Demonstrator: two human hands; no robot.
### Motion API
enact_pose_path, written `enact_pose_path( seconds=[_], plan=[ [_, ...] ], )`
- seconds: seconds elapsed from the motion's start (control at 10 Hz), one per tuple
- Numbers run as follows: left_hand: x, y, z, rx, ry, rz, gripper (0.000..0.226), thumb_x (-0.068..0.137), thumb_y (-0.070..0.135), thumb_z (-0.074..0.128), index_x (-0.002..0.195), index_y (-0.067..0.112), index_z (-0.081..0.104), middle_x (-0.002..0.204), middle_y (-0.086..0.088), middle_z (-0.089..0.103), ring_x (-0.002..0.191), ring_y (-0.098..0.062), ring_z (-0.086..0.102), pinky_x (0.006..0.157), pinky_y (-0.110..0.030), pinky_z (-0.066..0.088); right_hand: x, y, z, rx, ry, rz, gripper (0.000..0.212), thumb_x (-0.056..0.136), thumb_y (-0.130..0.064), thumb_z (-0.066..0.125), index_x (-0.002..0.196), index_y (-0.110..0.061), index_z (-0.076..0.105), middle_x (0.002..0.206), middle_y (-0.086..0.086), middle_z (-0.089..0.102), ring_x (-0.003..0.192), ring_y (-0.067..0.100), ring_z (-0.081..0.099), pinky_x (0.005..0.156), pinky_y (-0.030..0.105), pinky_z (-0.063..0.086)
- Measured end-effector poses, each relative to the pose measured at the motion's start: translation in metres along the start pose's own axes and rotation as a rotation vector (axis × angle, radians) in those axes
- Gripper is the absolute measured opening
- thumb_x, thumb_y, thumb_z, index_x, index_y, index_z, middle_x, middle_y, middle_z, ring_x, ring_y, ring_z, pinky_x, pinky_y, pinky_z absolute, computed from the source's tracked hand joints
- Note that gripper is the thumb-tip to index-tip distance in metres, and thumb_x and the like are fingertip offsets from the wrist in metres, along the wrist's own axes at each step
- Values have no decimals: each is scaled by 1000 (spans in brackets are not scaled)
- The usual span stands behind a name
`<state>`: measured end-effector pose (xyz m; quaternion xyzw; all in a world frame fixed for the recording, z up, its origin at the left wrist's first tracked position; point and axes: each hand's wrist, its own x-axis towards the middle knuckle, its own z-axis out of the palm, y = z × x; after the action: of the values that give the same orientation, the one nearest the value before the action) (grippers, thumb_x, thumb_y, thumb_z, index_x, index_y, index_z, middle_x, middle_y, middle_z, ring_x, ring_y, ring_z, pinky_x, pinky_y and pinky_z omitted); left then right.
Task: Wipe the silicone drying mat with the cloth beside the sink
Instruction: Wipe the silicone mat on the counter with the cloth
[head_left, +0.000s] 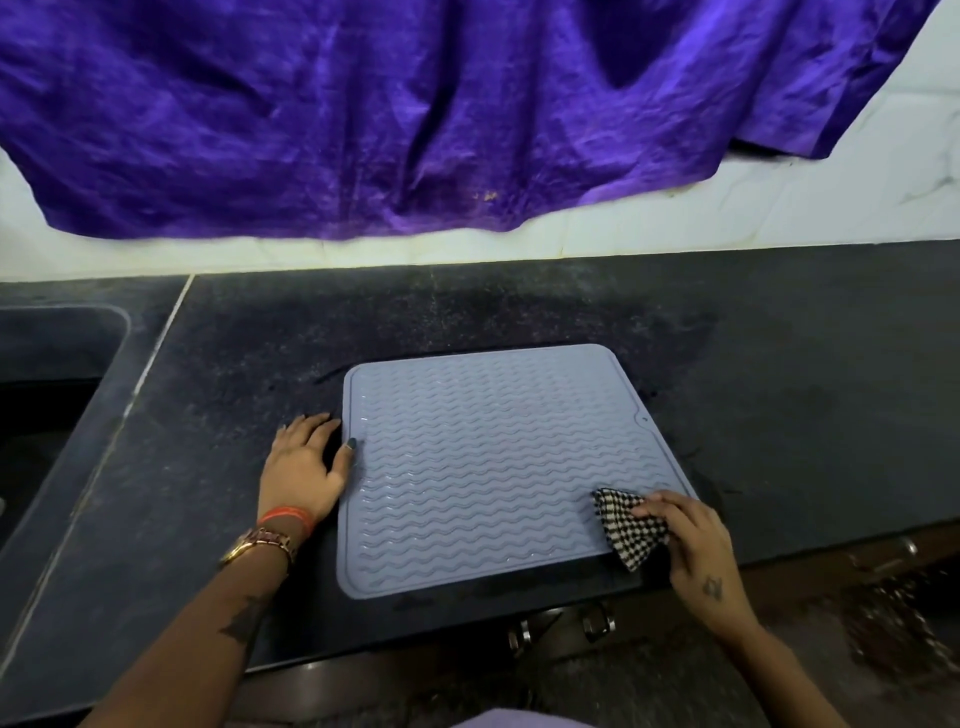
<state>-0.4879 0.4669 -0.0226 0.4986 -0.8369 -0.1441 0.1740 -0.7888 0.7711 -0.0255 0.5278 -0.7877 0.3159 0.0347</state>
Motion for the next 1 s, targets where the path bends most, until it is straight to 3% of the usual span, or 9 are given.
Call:
enact_pose_path(
  seconds=[0.1,0.2,0.4,0.5,0.7,0.8,1.0],
  plan=[
    [0,-1,1,1,0,8,61,81,45,37,126,7,55,136,-13,51,133,-33,36,116,-44,20,0,-4,0,18,-14,19,61,58,30,53,100,-12,68,110,2,60,101,29,56,86,42,41],
    [1,-1,1,6,-5,2,62,81,45,36,126,7,55,136,-14,51,132,-33,36,116,-44,20,-7,-16,6,-66,-11,-37,52,64,14,47,99,-16,69,110,2,62,101,29,57,82,42,42],
    [0,-2,3,11,-10,4,63,81,46,36,127,6,54,137,-15,50,133,-34,35,115,-45,20,-4,-30,11,-67,-30,-9,64,59,19,64,101,-28,67,109,-5,62,102,20,53,82,40,37],
    [0,-1,3,12,-16,0,64,81,46,36,128,6,53,138,-14,49,134,-34,34,116,-45,19,-6,-44,21,-105,-52,5,65,55,18,60,100,-29,67,109,-4,61,103,20,51,82,39,35],
    [-1,-1,3,7,-20,-3,64,81,47,35,129,8,52,140,-13,47,135,-32,32,117,-43,18,-8,-56,23,-82,-79,-61,49,65,0,52,97,-37,61,106,-5,62,99,20,54,78,39,37],
    [-2,0,3,-3,-16,-4,64,81,47,35,129,8,52,140,-12,47,135,-32,33,116,-43,18,-7,-64,27,-90,-76,-36,49,59,2,54,92,-33,63,102,-4,62,94,23,57,76,37,36],
    [-2,-2,2,-14,-21,-9,64,81,48,34,130,9,52,141,-11,46,136,-30,31,117,-41,16,-8,-84,37,-44,-93,-100,52,59,-1,57,95,-39,57,104,-7,63,99,10,44,78,37,37]
  ],
)
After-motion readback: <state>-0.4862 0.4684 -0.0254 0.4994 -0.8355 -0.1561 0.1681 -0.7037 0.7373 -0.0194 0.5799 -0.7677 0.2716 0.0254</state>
